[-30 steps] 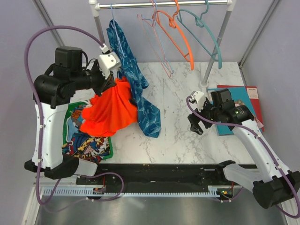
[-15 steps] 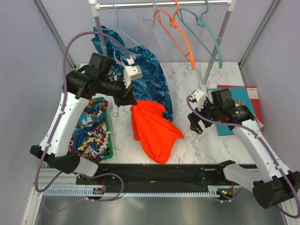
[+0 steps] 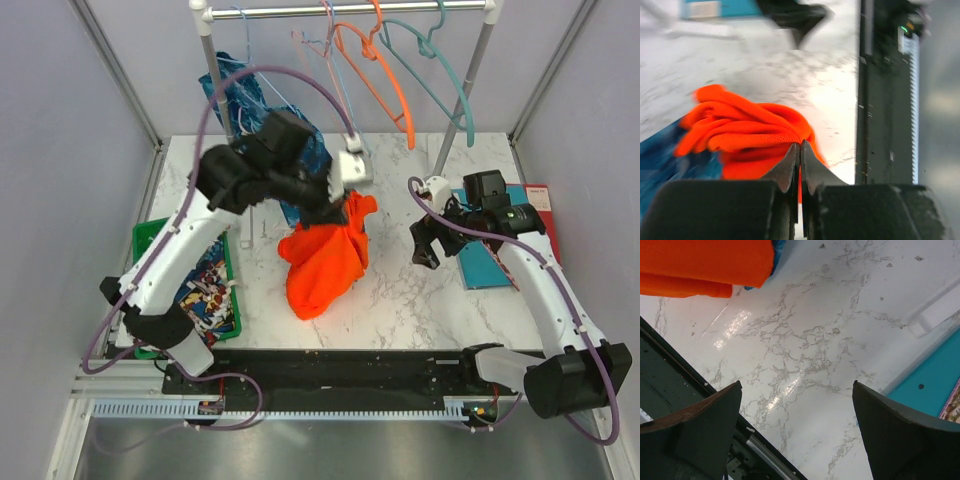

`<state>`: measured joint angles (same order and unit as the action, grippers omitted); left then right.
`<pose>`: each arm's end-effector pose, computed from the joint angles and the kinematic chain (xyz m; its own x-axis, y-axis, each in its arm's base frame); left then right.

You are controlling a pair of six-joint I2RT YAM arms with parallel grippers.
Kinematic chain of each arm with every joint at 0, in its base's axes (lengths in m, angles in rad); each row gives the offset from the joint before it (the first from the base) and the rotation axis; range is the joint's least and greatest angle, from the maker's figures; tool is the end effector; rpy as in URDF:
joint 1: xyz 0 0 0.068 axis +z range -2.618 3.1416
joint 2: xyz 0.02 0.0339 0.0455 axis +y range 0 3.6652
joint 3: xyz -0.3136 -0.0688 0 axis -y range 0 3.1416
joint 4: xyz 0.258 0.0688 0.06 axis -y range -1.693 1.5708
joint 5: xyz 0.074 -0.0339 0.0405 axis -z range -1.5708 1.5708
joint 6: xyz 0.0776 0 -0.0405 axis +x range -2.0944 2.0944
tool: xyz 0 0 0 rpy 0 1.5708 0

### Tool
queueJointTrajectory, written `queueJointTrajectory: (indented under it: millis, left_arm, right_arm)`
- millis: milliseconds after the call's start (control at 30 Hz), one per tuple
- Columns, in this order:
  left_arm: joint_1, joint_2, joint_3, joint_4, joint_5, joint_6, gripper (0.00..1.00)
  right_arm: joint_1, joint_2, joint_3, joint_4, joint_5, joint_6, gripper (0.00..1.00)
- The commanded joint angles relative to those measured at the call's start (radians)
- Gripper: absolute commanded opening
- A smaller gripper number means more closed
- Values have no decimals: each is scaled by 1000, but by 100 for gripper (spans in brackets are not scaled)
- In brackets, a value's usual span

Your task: Place the shorts on the hanger

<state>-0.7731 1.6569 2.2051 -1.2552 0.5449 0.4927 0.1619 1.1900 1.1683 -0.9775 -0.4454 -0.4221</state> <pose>0.2171 -0.2681 0.5204 0.0063 0.5590 -0.8291 0.9946 0.0822 0.0630 0.2321 0.0718 0.3379 -0.6034 -0.4732 -0.6419 -0.6826 0.7227 0.1089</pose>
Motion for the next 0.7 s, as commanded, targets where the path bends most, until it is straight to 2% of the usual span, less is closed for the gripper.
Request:
queueJointTrajectory:
  millis: [0, 67, 100, 133, 167, 267, 333, 400, 433, 500, 533, 600, 667]
  left_arm:
    - [-205, -86, -361, -61, -42, 161, 2]
    - [-239, -137, -520, -43, -30, 187, 5]
    - [-239, -155, -647, -35, -30, 193, 10]
    - [-238, -173, -698, -12, -39, 190, 16]
    - [-233, -221, -741, 20, -51, 191, 32]
    - [-200, -329, -843, 75, -56, 160, 60]
    - [-117, -374, -864, 82, -34, 144, 67]
    - [-22, -430, -889, 114, 16, 113, 67]
    - [89, -451, -904, 137, 53, 107, 66]
    - [191, -512, -955, 209, 82, 103, 65]
    - [278, -528, -970, 233, 117, 90, 64]
    - [352, -562, -1005, 292, 164, 78, 64]
    - [402, -569, -1025, 313, 190, 55, 63]
  right_arm:
    - [-25, 3, 57, -52, -35, -49, 98]
    - [-28, 8, 57, -70, -32, -76, 98]
    - [-28, 8, 54, -85, -32, -86, 98]
    - [-28, 8, 50, -93, -33, -96, 98]
    - [-27, 7, 38, -107, -36, -122, 97]
    - [-18, 17, 21, -138, -47, -158, 95]
    - [4, 42, 16, -141, -38, -168, 92]
    - [60, 71, 11, -122, -26, -161, 91]
    - [108, 80, 8, -109, -13, -152, 89]
    - [154, 108, -5, -43, 14, -118, 89]
    - [195, 121, -13, -11, 49, -106, 88]
    - [234, 182, -21, 77, 86, -81, 84]
    - [272, 264, -4, 153, 96, -24, 76]
